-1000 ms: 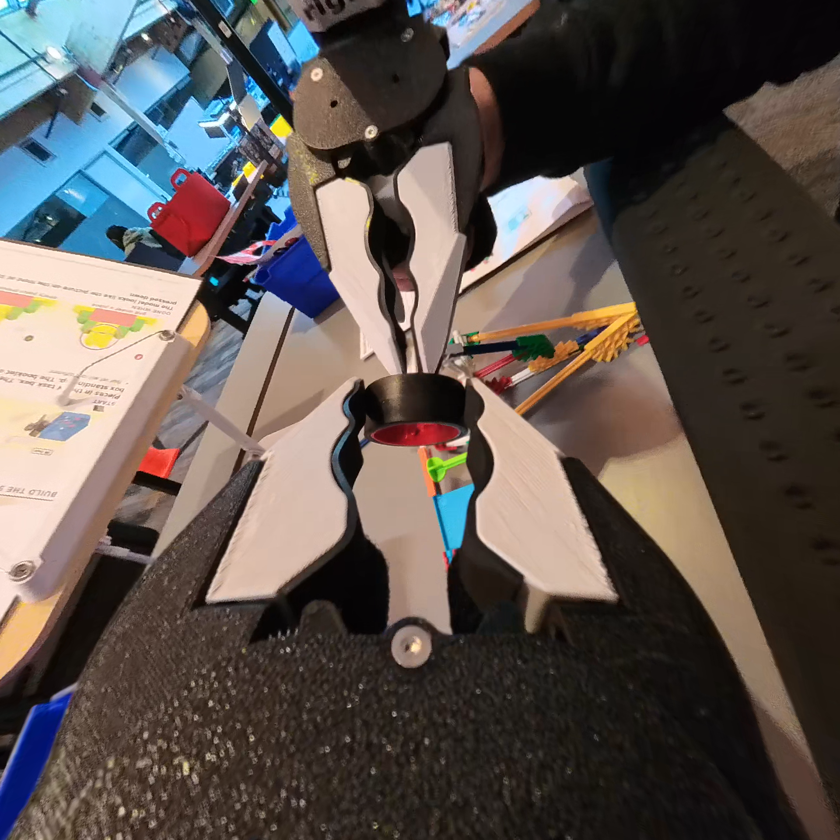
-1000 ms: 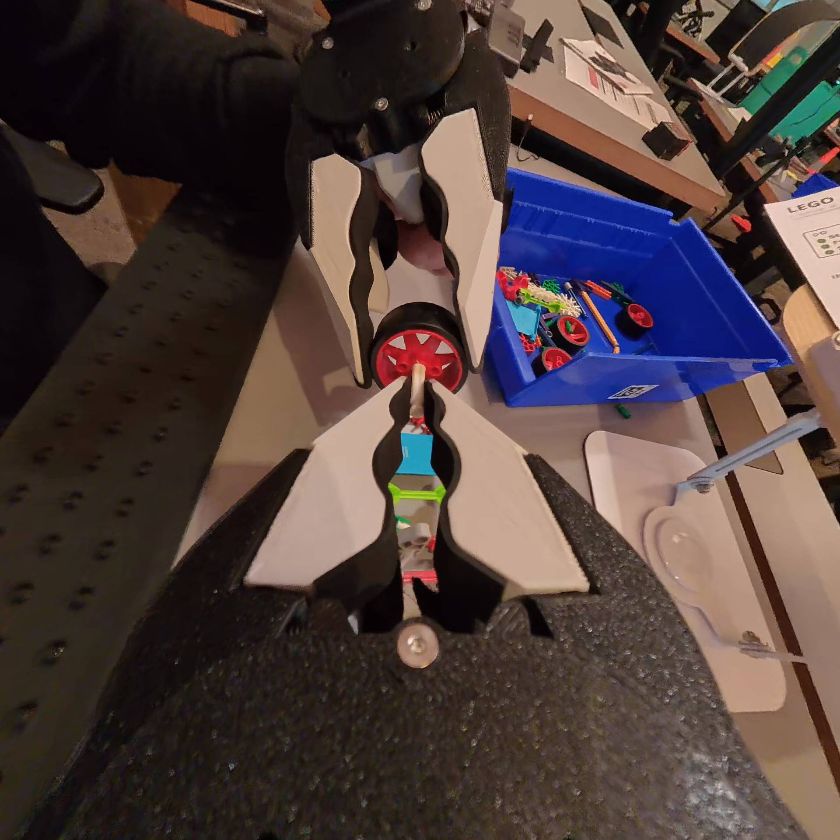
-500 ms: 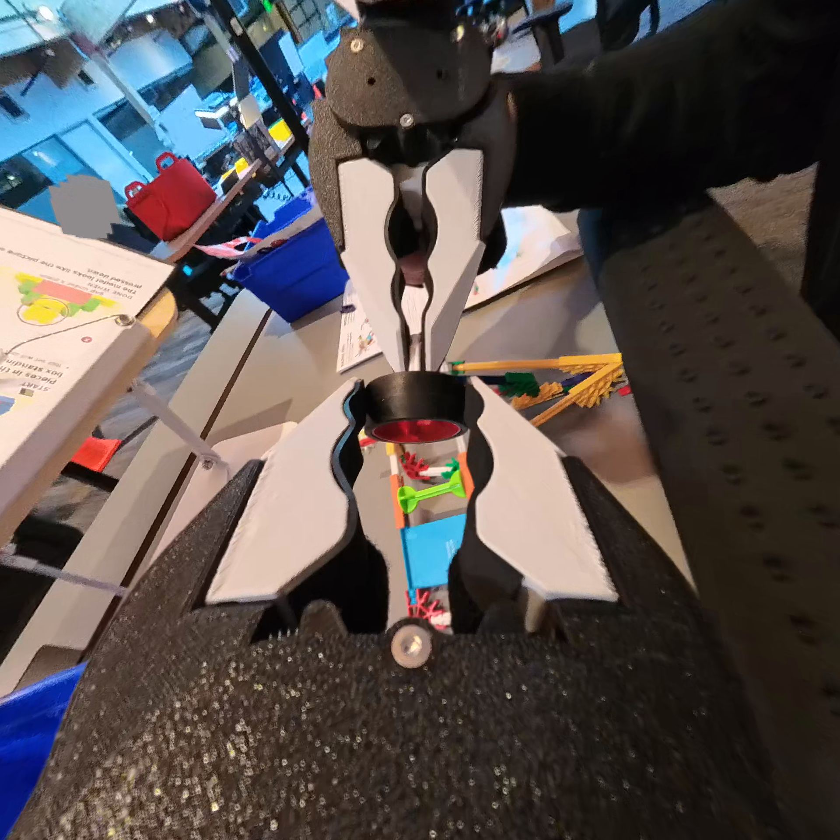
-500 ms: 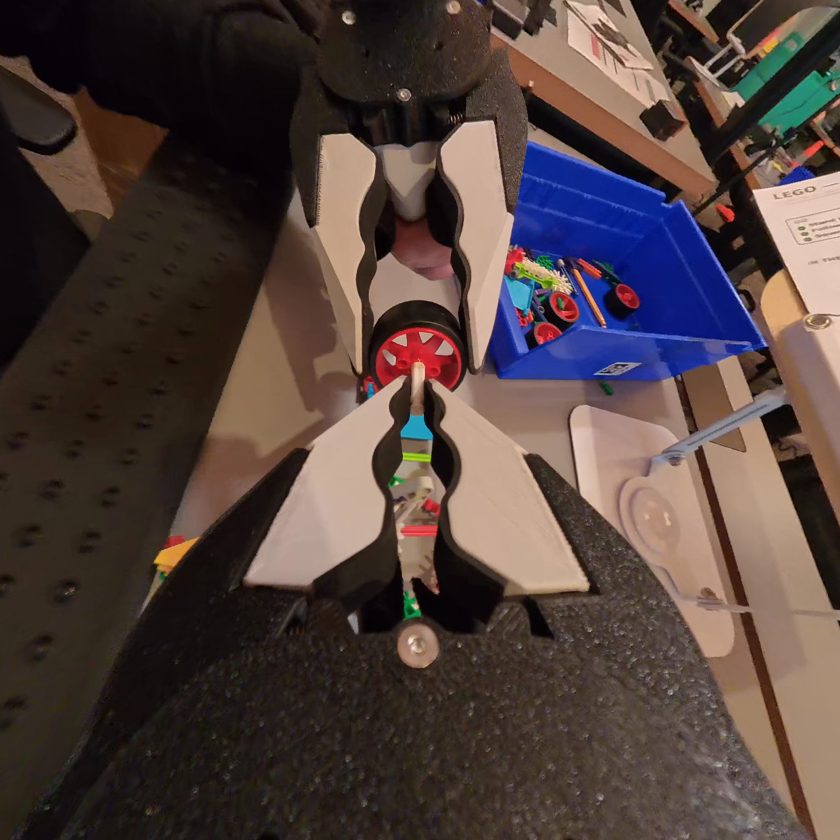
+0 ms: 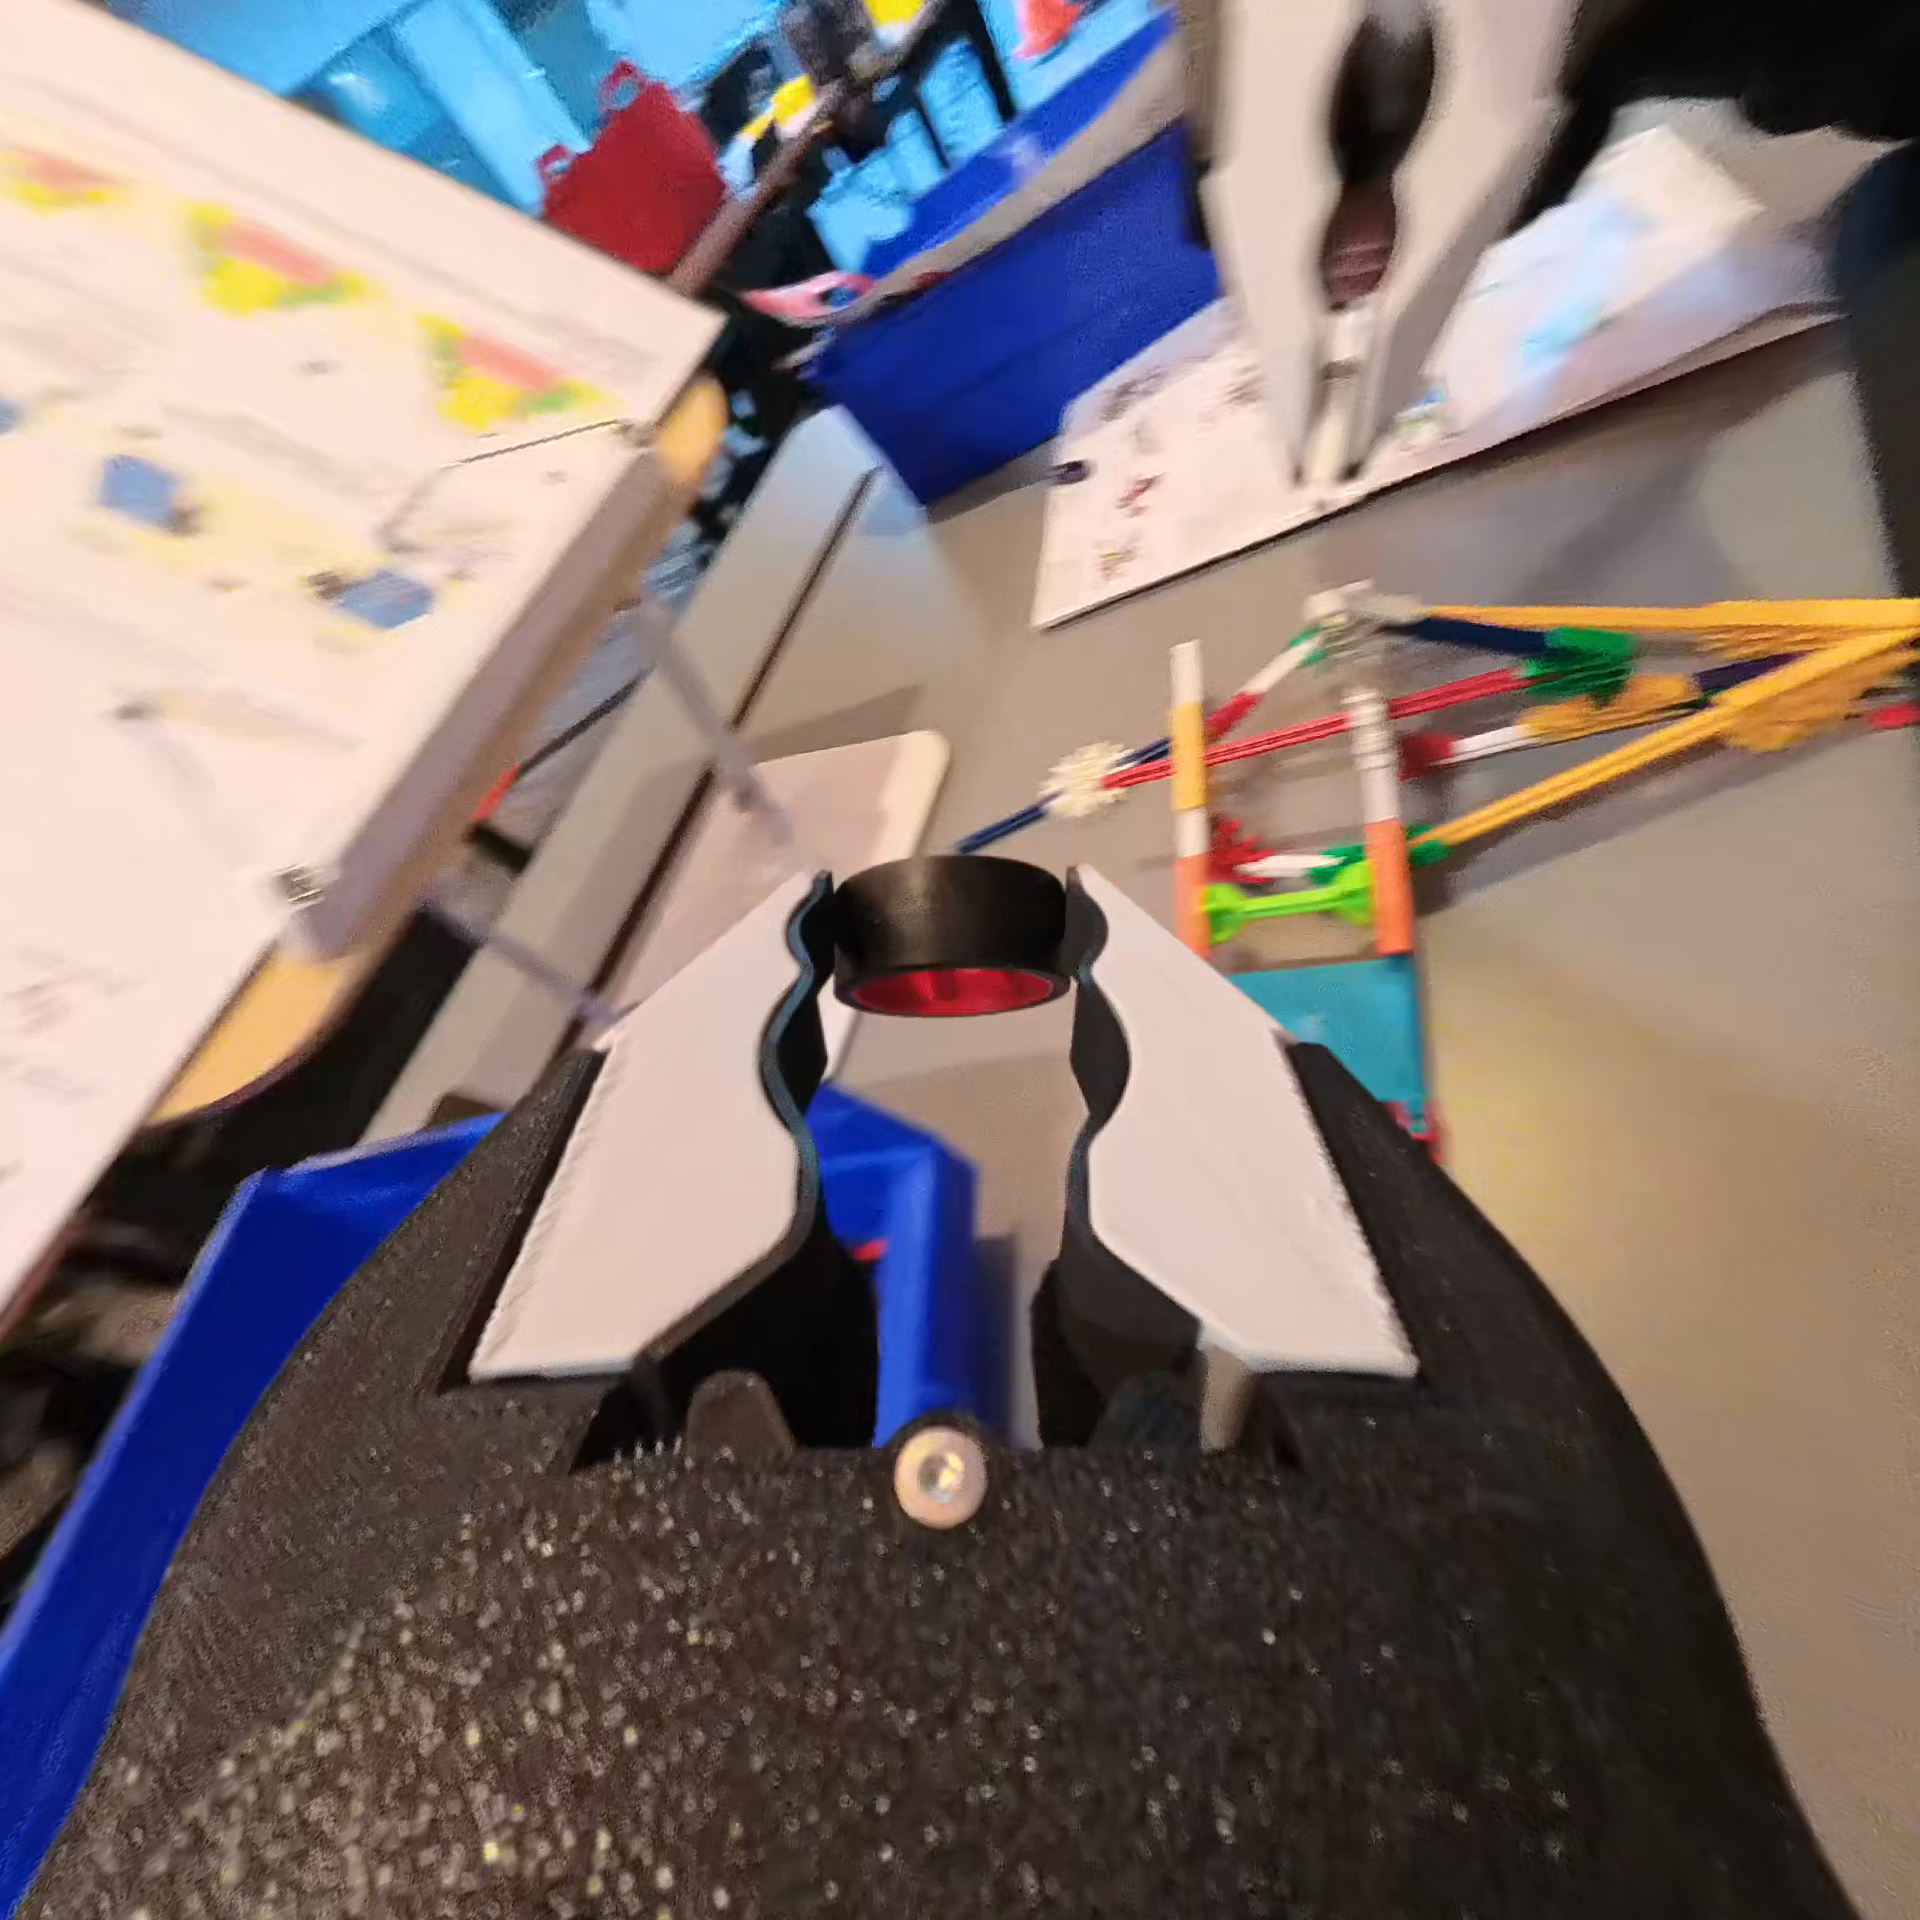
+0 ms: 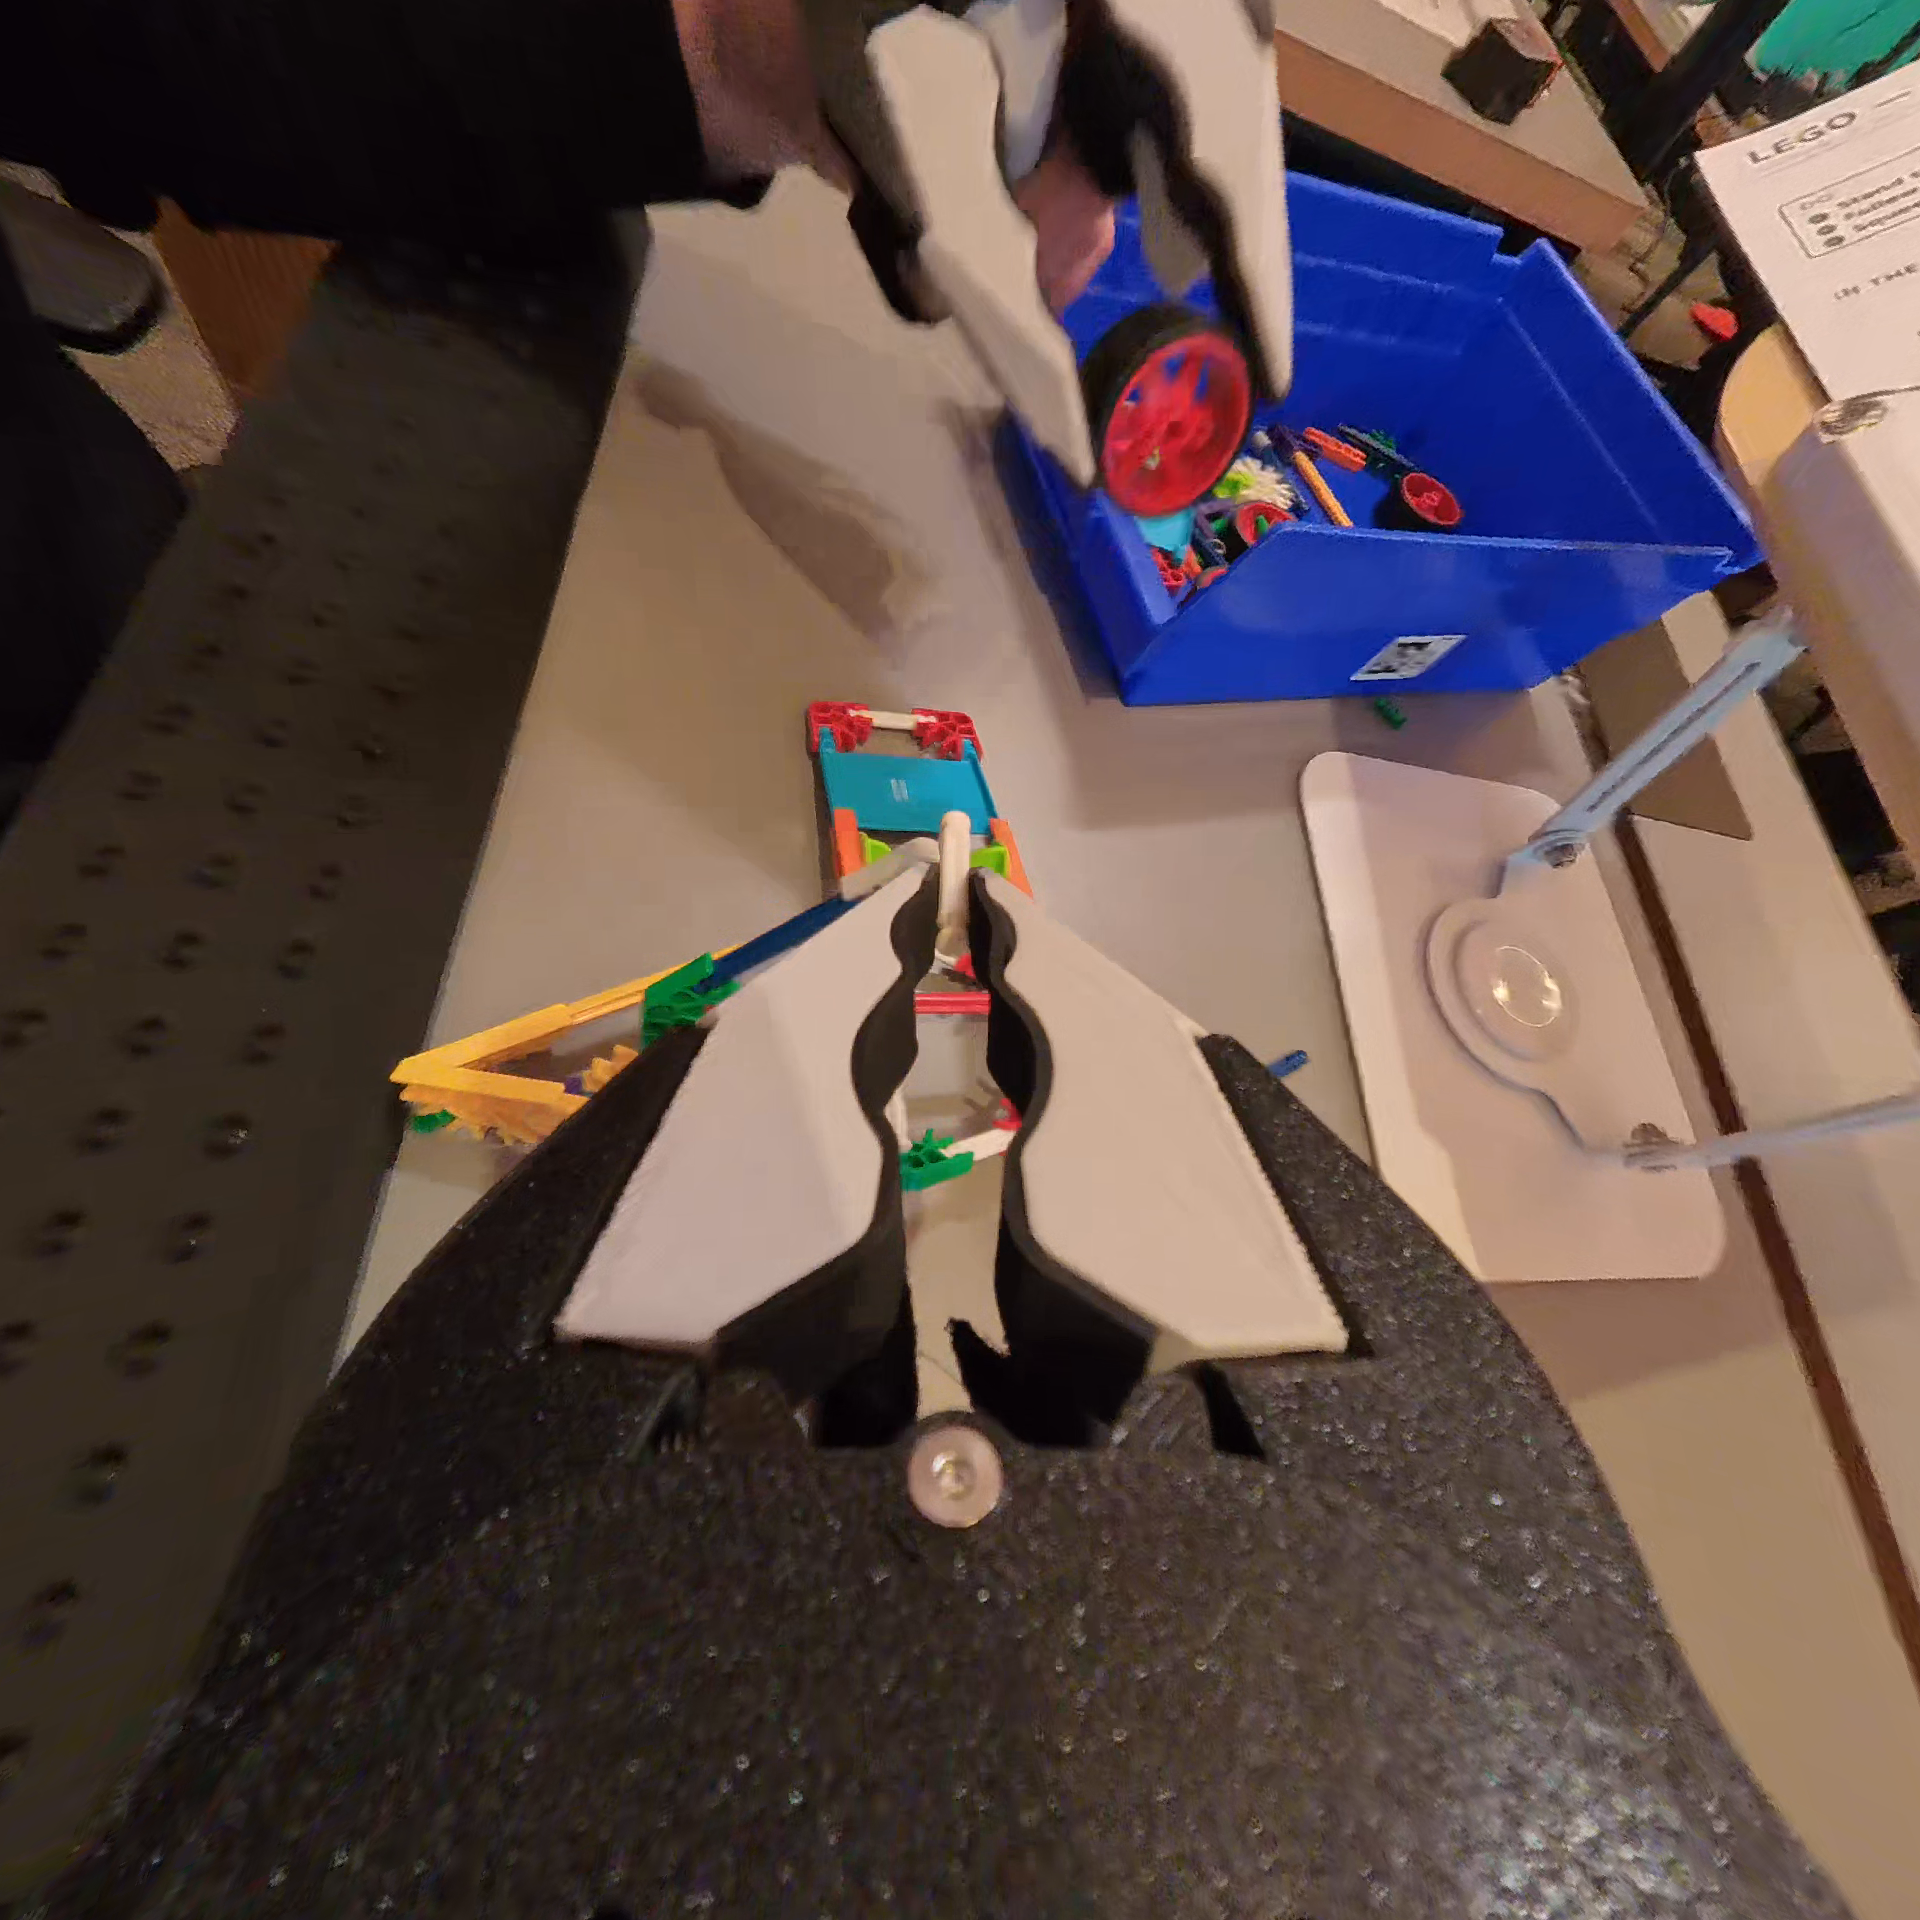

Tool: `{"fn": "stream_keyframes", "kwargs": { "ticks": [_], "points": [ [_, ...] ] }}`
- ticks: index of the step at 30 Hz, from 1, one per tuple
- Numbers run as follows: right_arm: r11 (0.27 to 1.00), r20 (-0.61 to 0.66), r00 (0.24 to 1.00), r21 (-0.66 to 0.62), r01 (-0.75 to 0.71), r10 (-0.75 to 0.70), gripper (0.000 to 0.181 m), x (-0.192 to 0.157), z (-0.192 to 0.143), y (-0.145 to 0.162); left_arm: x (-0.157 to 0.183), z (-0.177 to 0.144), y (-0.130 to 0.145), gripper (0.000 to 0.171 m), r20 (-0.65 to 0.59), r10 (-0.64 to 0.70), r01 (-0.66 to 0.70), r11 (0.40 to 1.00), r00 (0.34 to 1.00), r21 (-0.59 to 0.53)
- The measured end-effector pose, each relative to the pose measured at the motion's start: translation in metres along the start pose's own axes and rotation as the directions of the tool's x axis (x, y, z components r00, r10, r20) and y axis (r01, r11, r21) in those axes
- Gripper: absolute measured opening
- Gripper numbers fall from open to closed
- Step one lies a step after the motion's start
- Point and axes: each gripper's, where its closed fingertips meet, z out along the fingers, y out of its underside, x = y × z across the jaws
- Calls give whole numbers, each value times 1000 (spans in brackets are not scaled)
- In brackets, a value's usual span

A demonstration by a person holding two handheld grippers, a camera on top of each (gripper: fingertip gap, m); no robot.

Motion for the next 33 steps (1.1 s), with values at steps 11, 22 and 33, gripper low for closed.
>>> {"fn": "stream_keyframes", "kwargs": {
  "ticks": [11,22,33],
  "points": [
    [998,-15,1000,58,-13,13,3,1,8,-15,-99,-15,93,68,391,53,148,873,919,-464],
    [938,174,944,159,-307,279,3,2,15,-27,66,40,-65,32,-15,441,-440,897,897,45],
    [883,187,907,222,-413,377,26,19,4,-28,42,35,-62,3,48,394,-396,918,918,24]
  ]
}}
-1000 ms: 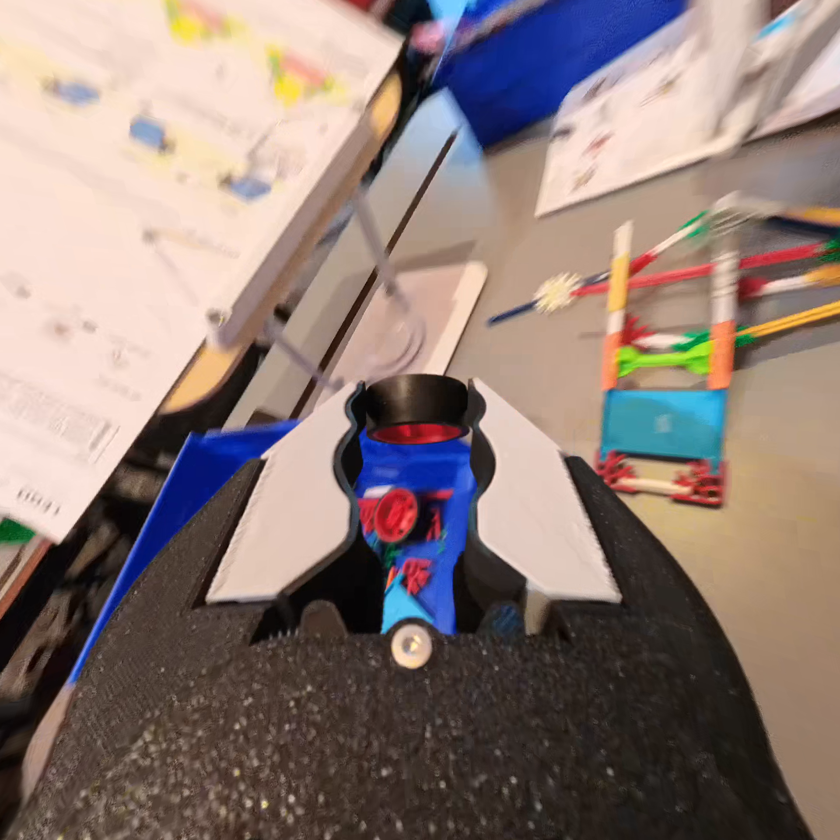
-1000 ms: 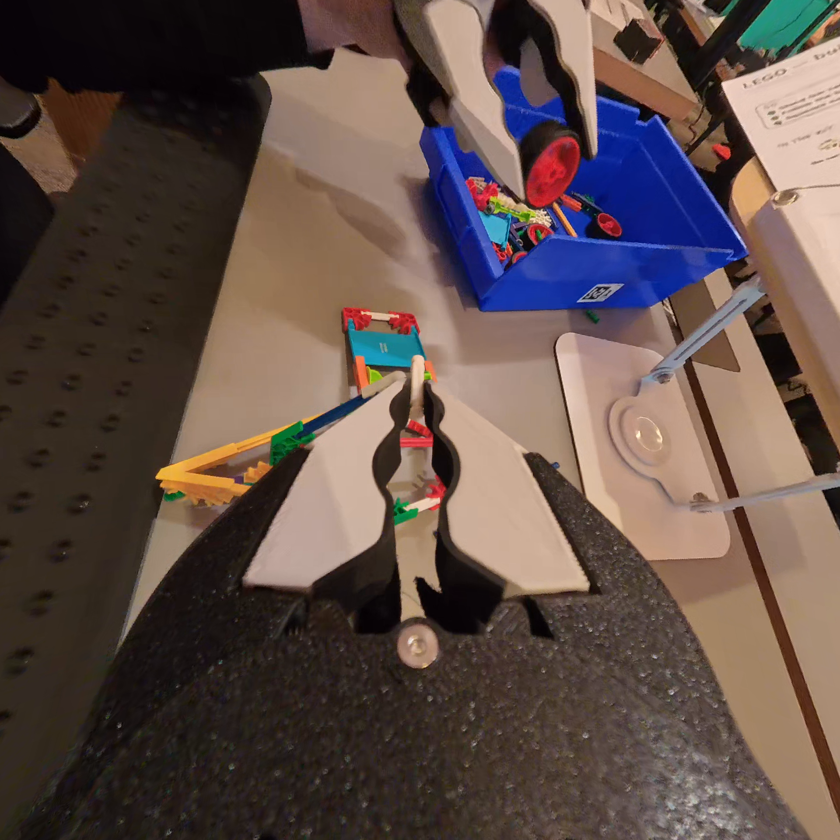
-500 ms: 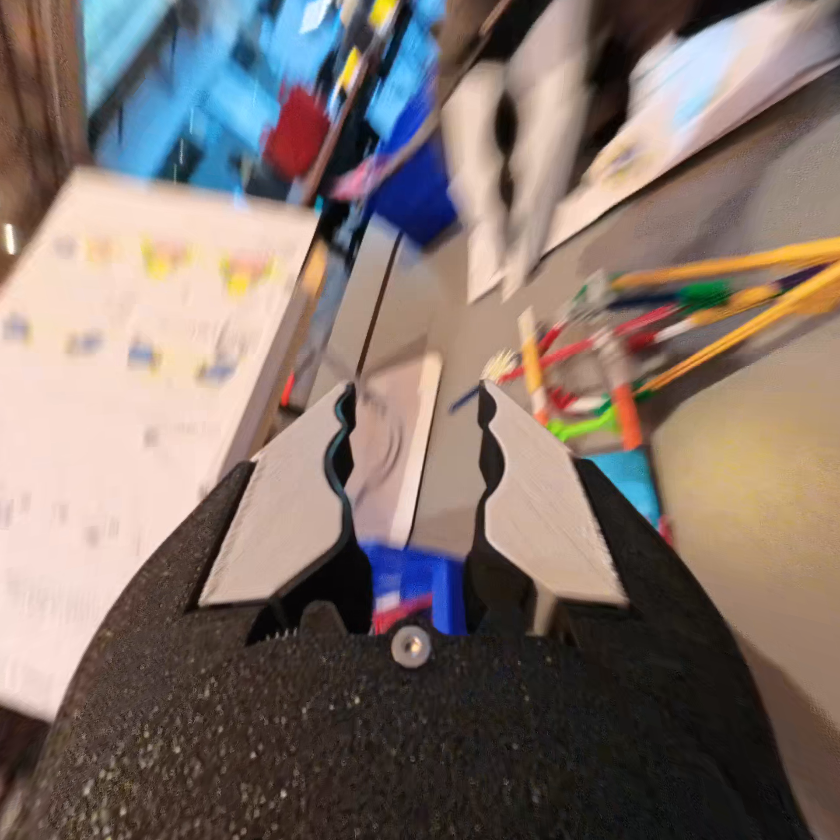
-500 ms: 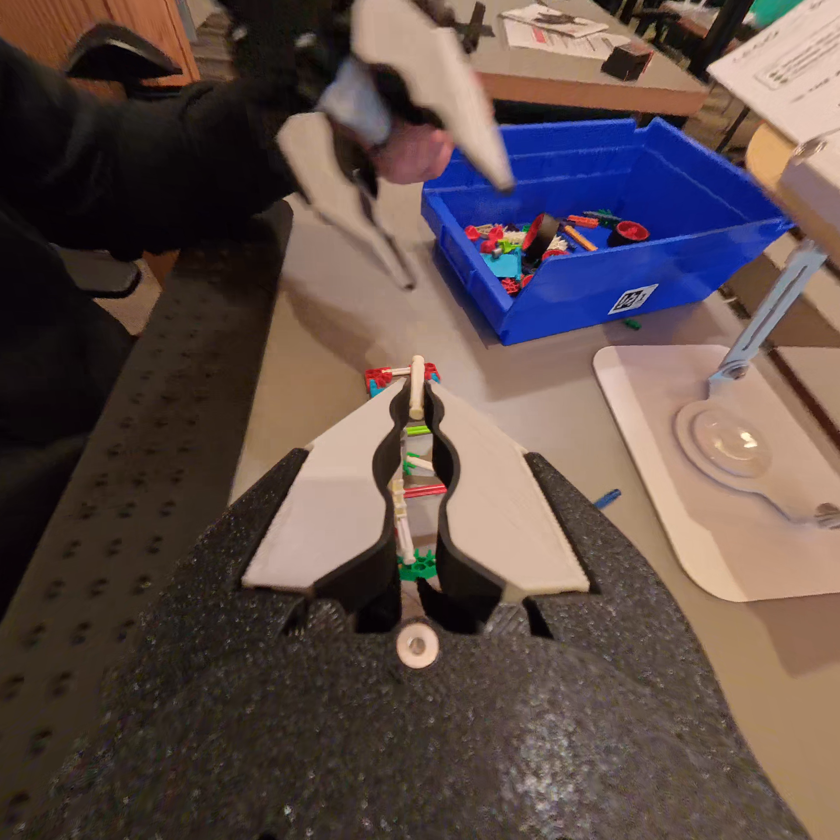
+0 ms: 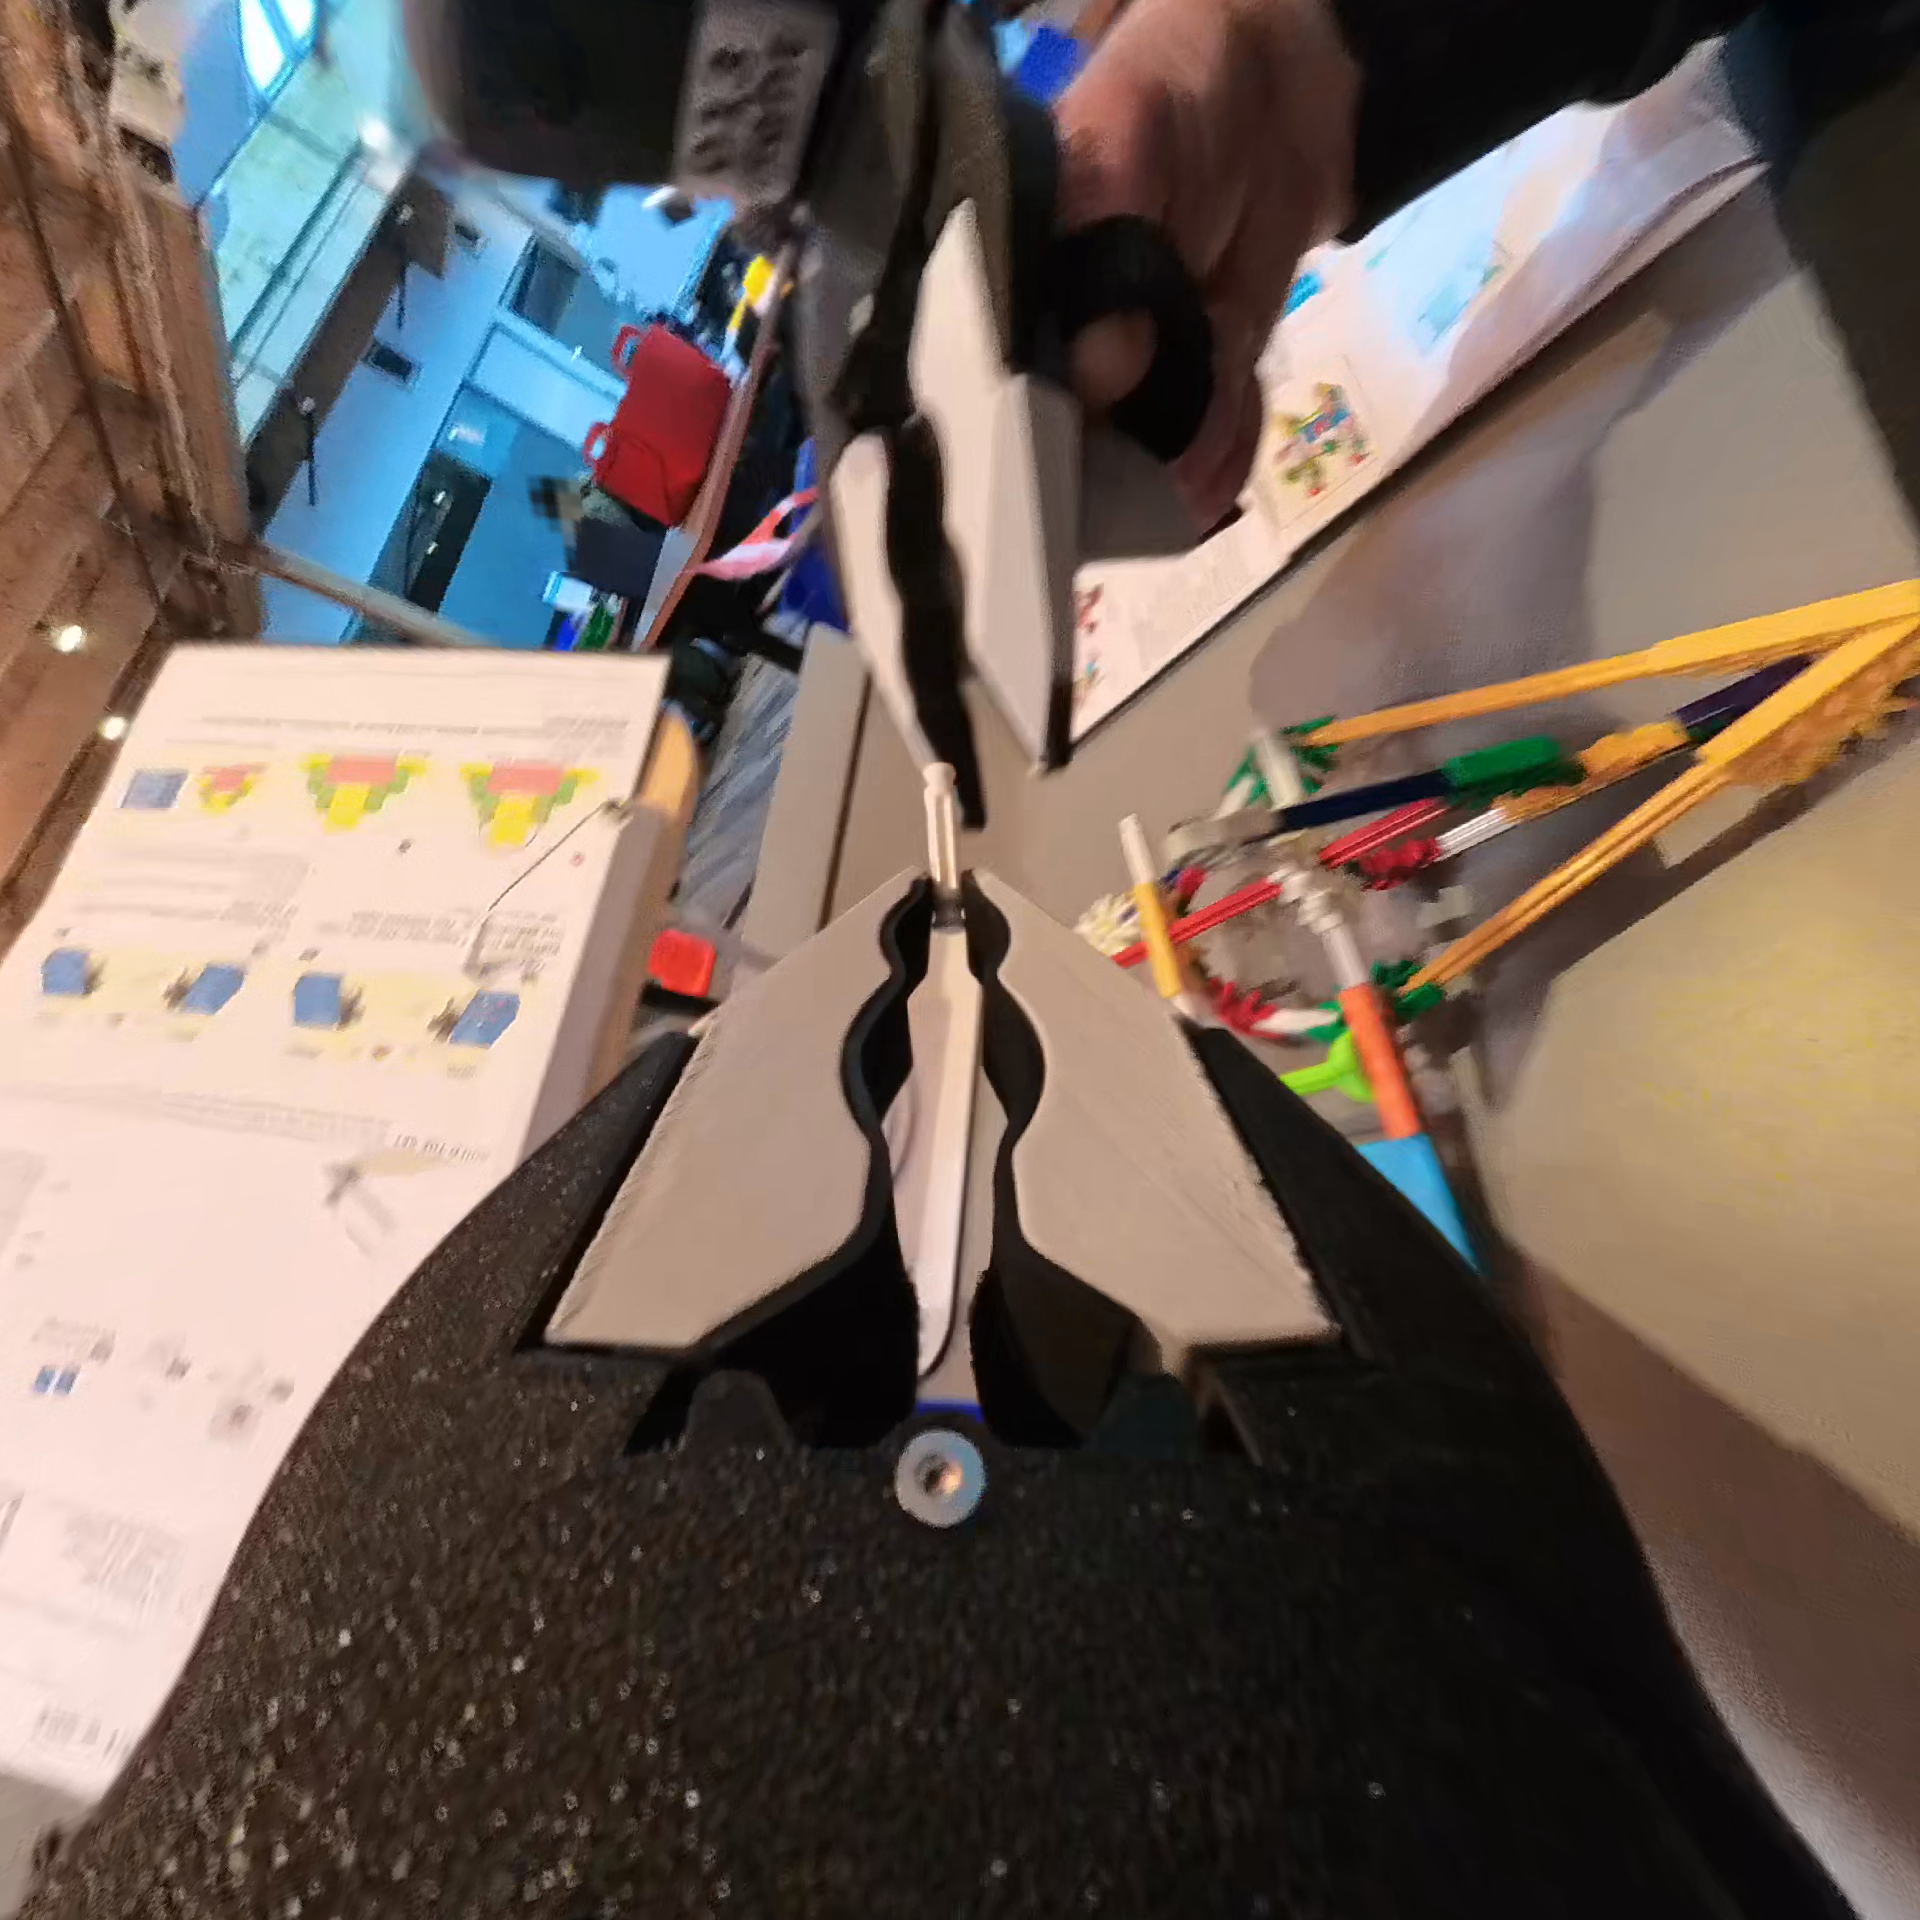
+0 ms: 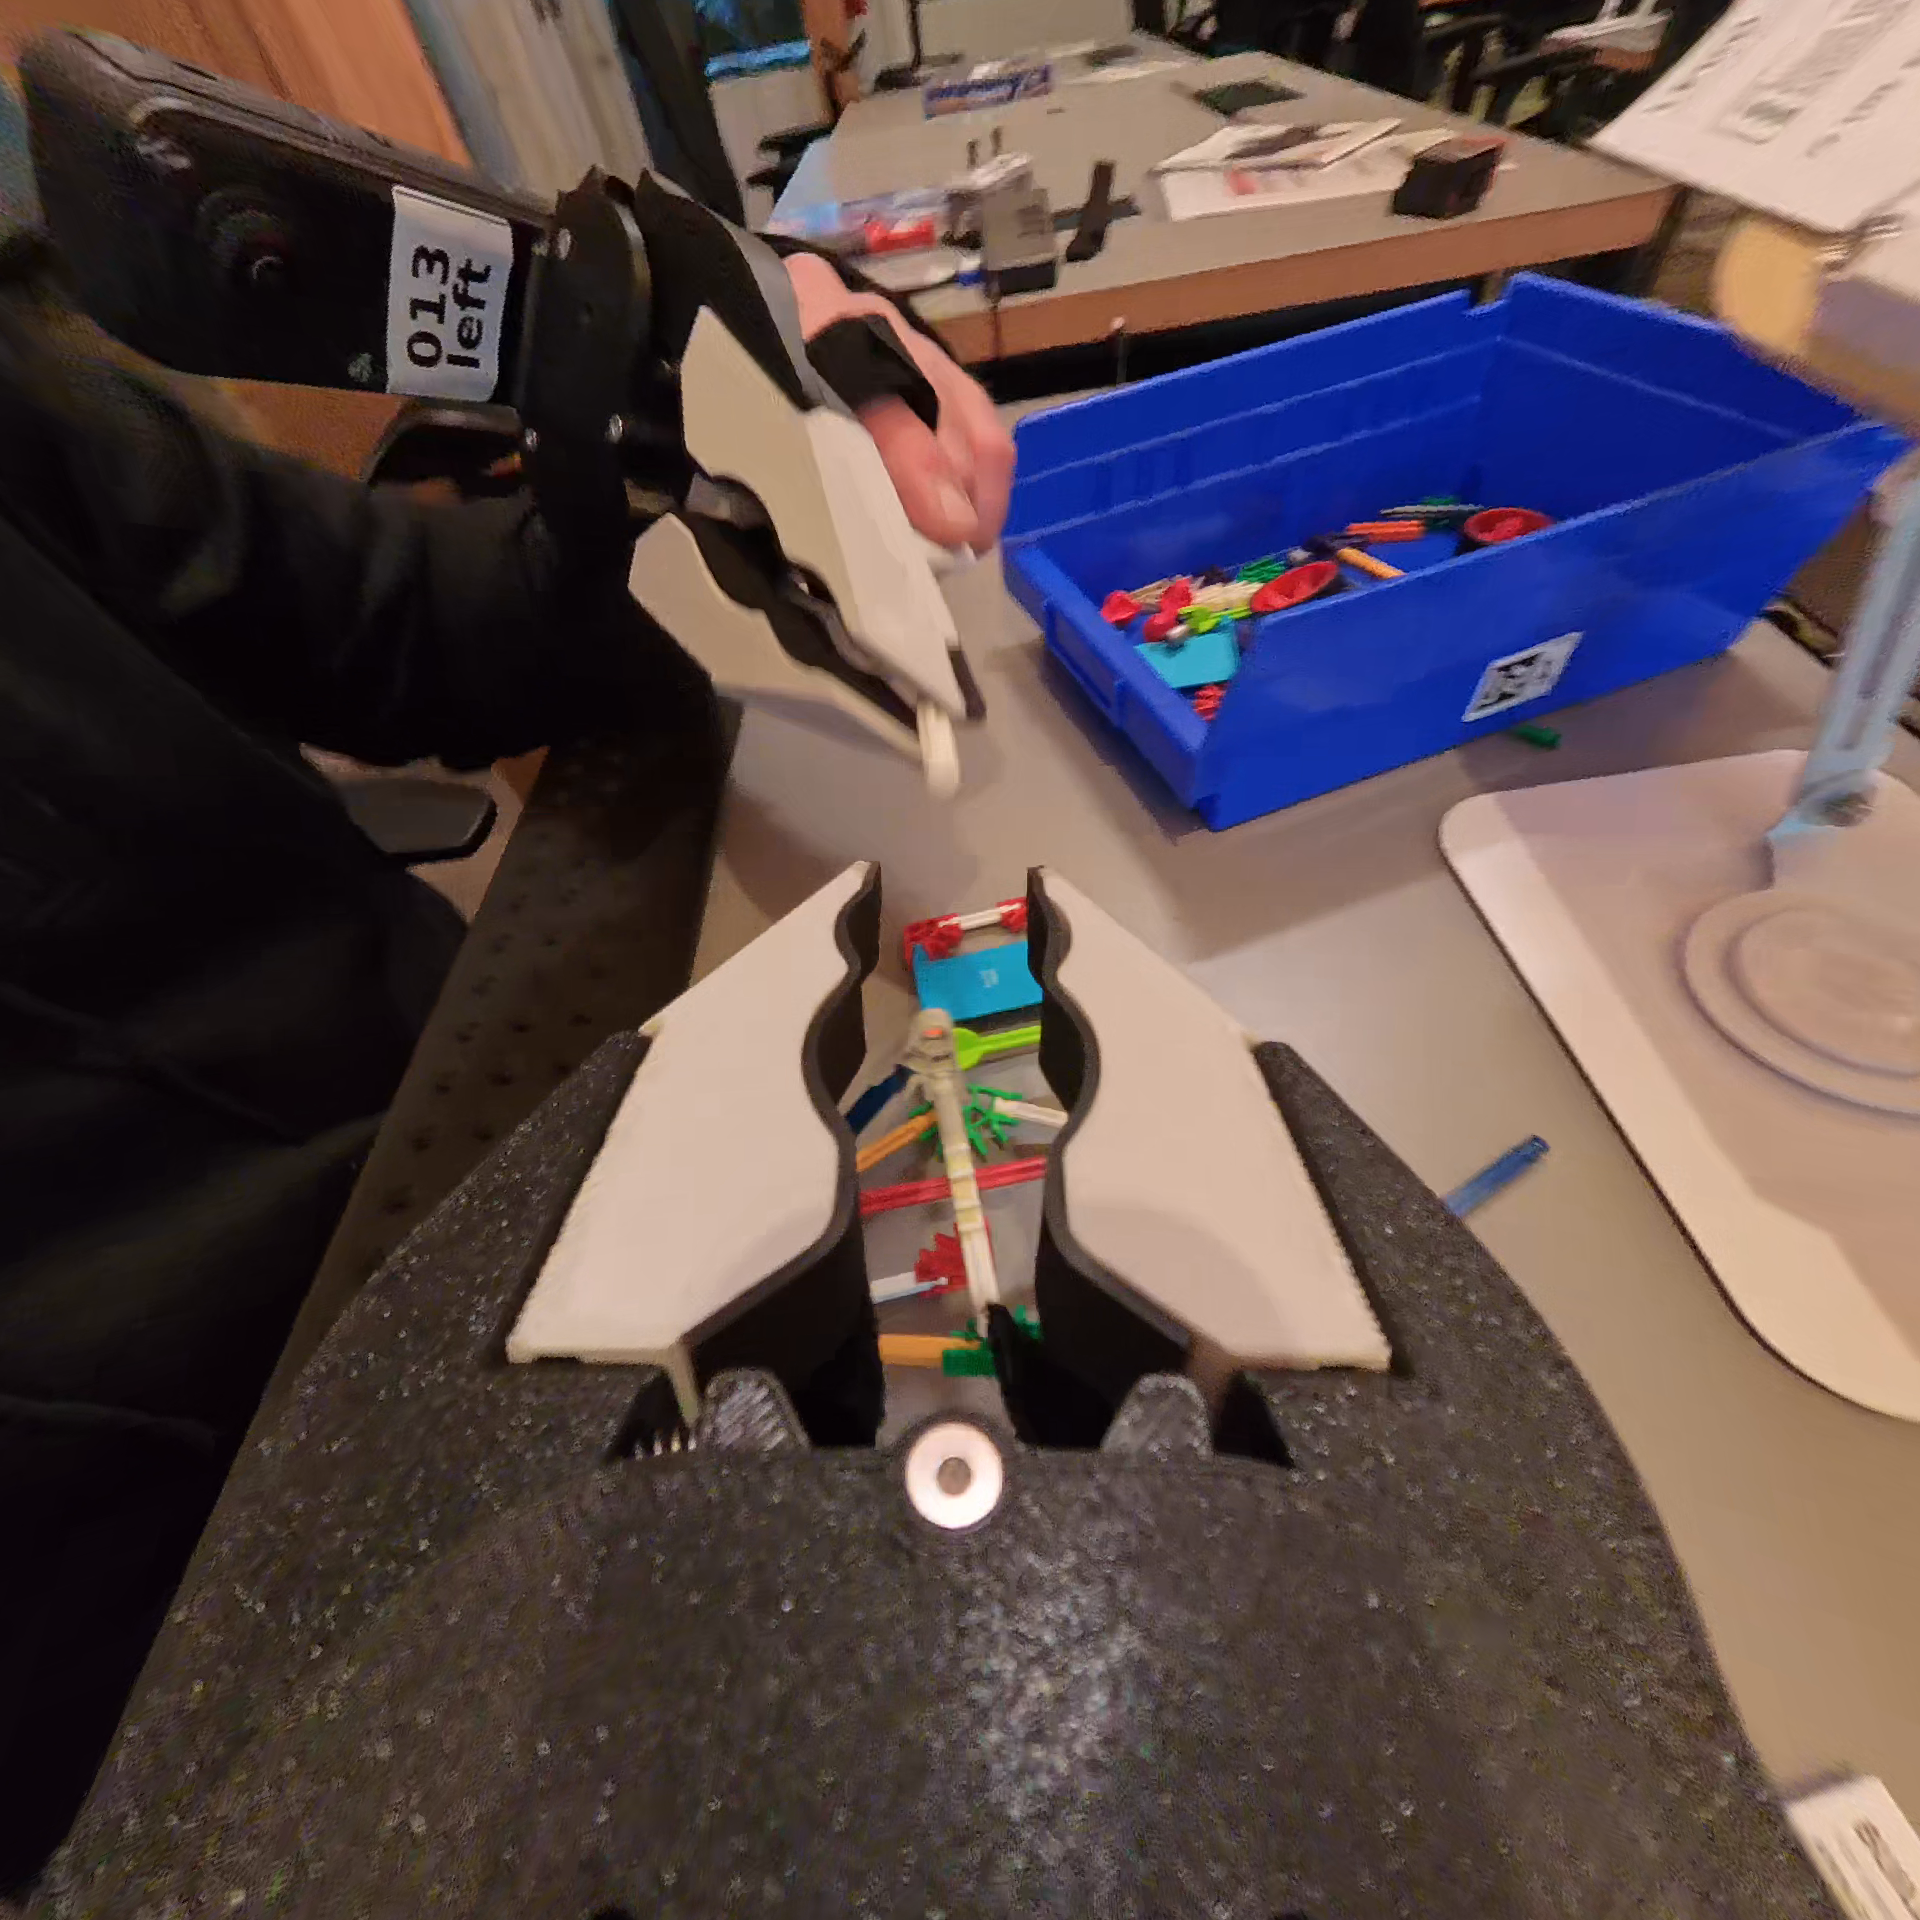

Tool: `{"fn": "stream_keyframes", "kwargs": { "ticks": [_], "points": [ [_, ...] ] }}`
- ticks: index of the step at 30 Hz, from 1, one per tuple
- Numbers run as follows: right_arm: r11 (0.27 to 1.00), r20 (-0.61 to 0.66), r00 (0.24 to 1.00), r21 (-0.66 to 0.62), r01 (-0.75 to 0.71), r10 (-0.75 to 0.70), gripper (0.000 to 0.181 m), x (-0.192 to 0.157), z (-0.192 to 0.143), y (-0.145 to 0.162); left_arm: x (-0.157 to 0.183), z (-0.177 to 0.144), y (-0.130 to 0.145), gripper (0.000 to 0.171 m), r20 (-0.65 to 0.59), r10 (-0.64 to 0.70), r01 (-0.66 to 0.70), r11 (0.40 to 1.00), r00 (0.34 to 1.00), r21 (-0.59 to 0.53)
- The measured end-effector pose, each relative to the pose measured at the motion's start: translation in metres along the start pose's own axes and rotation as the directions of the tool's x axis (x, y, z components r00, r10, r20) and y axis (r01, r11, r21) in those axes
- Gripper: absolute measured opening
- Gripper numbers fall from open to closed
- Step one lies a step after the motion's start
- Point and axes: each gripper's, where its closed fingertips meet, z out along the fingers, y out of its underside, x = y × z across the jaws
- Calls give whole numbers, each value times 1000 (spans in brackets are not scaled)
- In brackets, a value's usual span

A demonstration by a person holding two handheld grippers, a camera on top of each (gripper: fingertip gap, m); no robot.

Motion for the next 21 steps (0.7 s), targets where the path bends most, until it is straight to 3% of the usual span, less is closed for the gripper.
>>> {"fn": "stream_keyframes", "kwargs": {
  "ticks": [2,4,8,10,11,14,18,21],
  "points": [
    [999,-70,996,29,-45,47,25,20,-12,-2,-28,-12,22,3,75,-46,50,997,996,-52],
    [994,-213,971,11,-111,110,25,55,-26,6,-47,-21,74,3,90,-138,155,963,986,-219],
    [954,-322,925,-153,-259,200,29,92,-27,48,-62,-44,196,4,218,-257,336,772,942,-540],
    [931,-400,899,-228,-285,177,29,109,-25,67,-57,-54,231,8,264,-303,402,668,916,-627],
    [917,-424,892,-273,-292,158,31,115,-24,77,-56,-57,240,22,283,-319,426,629,904,-650],
    [871,-454,882,-376,-317,125,35,125,-14,100,-55,-59,241,37,304,-342,456,611,889,-647],
    [781,-444,894,-538,-318,58,48,121,-3,131,-65,-51,218,41,306,-310,434,682,900,-589],
    [785,-452,892,-554,-277,-4,34,124,0,130,-64,-36,186,41,273,-305,407,753,912,-517]
  ]
}}
